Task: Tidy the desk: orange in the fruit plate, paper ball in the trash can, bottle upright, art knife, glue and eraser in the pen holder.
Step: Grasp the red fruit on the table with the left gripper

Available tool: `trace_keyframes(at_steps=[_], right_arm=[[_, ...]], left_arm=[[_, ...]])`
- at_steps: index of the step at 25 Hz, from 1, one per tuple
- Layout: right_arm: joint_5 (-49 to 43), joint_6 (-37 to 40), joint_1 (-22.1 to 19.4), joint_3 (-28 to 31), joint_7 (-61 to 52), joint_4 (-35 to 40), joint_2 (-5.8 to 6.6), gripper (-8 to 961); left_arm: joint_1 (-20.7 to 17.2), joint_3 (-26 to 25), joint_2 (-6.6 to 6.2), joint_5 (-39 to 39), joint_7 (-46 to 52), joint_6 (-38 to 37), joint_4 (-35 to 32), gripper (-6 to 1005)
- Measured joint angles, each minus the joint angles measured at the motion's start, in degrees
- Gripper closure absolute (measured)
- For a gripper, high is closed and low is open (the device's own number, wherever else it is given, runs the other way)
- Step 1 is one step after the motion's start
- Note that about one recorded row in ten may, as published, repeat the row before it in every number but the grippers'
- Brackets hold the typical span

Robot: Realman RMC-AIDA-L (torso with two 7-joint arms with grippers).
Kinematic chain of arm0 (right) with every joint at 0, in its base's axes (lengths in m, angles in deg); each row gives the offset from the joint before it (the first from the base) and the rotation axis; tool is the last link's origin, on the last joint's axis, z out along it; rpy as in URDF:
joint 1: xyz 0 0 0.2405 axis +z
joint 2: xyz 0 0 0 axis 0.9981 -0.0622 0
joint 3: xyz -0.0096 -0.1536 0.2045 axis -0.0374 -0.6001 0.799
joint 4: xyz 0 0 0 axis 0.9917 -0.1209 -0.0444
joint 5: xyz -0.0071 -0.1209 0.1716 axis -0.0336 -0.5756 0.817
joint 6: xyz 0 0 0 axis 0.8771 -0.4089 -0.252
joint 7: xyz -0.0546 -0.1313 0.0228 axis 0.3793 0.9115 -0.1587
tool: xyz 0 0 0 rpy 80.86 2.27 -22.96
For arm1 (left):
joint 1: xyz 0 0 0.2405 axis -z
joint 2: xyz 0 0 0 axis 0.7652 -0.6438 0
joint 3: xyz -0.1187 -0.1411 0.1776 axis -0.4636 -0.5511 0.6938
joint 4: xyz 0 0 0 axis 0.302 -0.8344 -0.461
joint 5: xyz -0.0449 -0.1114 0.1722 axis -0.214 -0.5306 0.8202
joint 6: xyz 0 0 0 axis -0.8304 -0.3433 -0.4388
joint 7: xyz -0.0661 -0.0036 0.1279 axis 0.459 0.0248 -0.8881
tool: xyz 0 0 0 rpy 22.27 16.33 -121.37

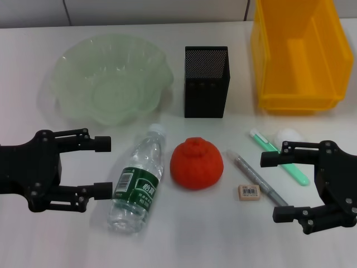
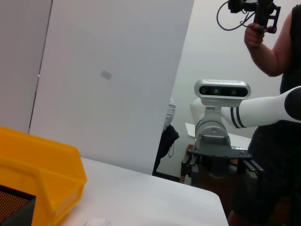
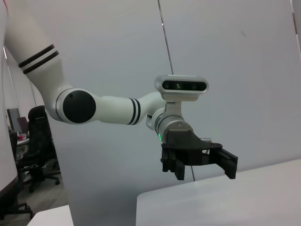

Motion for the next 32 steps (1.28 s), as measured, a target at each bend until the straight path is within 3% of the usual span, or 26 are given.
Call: trace_keyframes(at_steps=[14, 19, 22, 25, 28, 29, 30, 32], right_arm=[[0.1, -0.4, -0.3, 0.6, 0.2, -1.4, -0.27, 126], [-0.1, -2.2, -1.0, 3.3, 0.2, -2.6, -0.27, 126], [-0.1, -4.0, -2.8, 7.0, 0.2, -3.3, -0.26, 126], [-0.1, -5.7, -4.4, 9.9, 0.2, -3.9, -0.14, 126], [-0.1, -6.6, -5.3, 11.3, 0.2, -4.5, 0.02, 126], [-0.1, -6.9, -5.7, 11.8, 0.2, -4.7, 0.1, 126], [-0.1, -7.7, -6.5, 12.6, 0.2, -5.1, 0.29, 126], [-0.2, -8.2, -6.8, 12.8, 0.3, -5.2, 0.32, 126]], left_arm=[[0.7, 0.0, 0.12, 0.0, -0.1, -0.1, 0.9, 181], [2.9, -0.3, 0.26, 0.0, 4.1, 0.2, -1.5, 181], [5.3, 0.0, 1.32, 1.7, 6.6, 0.7, -5.2, 180], [10.9, 0.3, 4.15, 8.9, 9.0, 3.3, -9.4, 180], [13.9, 2.1, 4.76, 11.7, 10.2, 6.4, -9.1, 180], [15.0, 3.8, 4.82, 12.5, 10.8, 8.5, -8.6, 180], [16.8, 8.8, 4.85, 13.2, 12.1, 13.8, -7.7, 180], [17.3, 11.8, 4.83, 13.2, 12.7, 16.5, -7.6, 180]])
